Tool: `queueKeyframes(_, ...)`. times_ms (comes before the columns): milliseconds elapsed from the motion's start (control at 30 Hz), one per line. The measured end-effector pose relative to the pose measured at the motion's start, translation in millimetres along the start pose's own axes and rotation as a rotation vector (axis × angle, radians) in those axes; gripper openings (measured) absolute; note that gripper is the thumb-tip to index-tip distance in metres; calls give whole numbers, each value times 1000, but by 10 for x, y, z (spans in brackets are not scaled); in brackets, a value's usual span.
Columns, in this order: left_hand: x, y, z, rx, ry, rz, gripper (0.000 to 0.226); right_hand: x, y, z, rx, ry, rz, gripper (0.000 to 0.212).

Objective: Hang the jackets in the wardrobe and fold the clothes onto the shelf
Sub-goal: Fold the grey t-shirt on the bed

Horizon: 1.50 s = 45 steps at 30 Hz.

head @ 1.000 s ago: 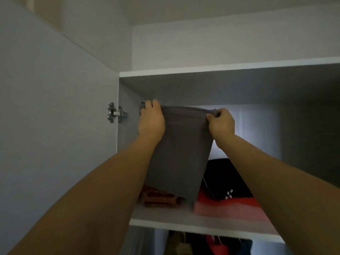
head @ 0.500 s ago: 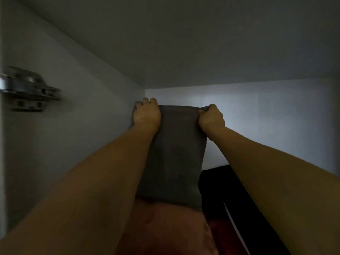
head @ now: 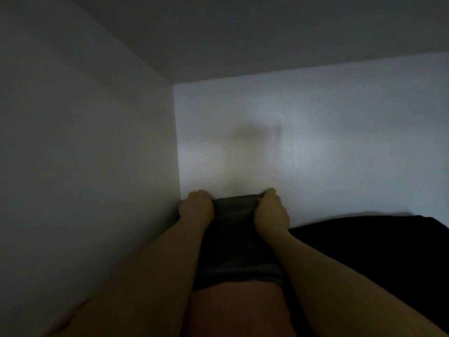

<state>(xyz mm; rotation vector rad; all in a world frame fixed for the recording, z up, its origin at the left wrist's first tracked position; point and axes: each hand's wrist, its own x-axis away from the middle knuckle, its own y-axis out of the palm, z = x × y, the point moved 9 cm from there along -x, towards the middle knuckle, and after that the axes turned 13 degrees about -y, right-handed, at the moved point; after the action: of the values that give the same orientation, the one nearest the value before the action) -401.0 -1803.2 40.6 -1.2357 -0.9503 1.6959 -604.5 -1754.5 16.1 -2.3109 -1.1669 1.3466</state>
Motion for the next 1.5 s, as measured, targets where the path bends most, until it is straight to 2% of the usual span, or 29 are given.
queueKeyframes(133, 71, 285, -109, -58, 2, -58, 37, 241, 235, 196, -44, -7, -26, 14)
queueKeyframes(233, 125, 365, -161, 4, -15, -31, 42, 286, 229, 286, -45, 31, -40, 13)
queueKeyframes(433, 183, 502, -262, 37, 45, 165, 40, 324, 198, 265, -106, 23, 25, 18)
queueKeyframes(600, 174, 531, -236, 0, 16, 273, 38, 315, 137, 240, -121, 7, 82, 19)
queueKeyframes(867, 152, 543, -232, 12, 15, 284, 40, 308, 156, 246, -108, 19, 57, 23)
queueKeyframes(1033, 179, 526, -230, 7, 18, 211, 40, 315, 166, 207, -123, 4, -14, 18)
queueKeyframes(1200, 284, 222, -81, -32, 40, 93, 61, 242, -192, 61, -55, -9, -94, 30)
queueKeyframes(1333, 534, -299, 273, -40, 172, 143, 54, 325, -752, -180, 77, -110, -152, 43)
queueKeyframes(1500, 1232, -807, 806, 14, 360, 216, 49, 703, -1804, -320, 240, -190, -64, 51)
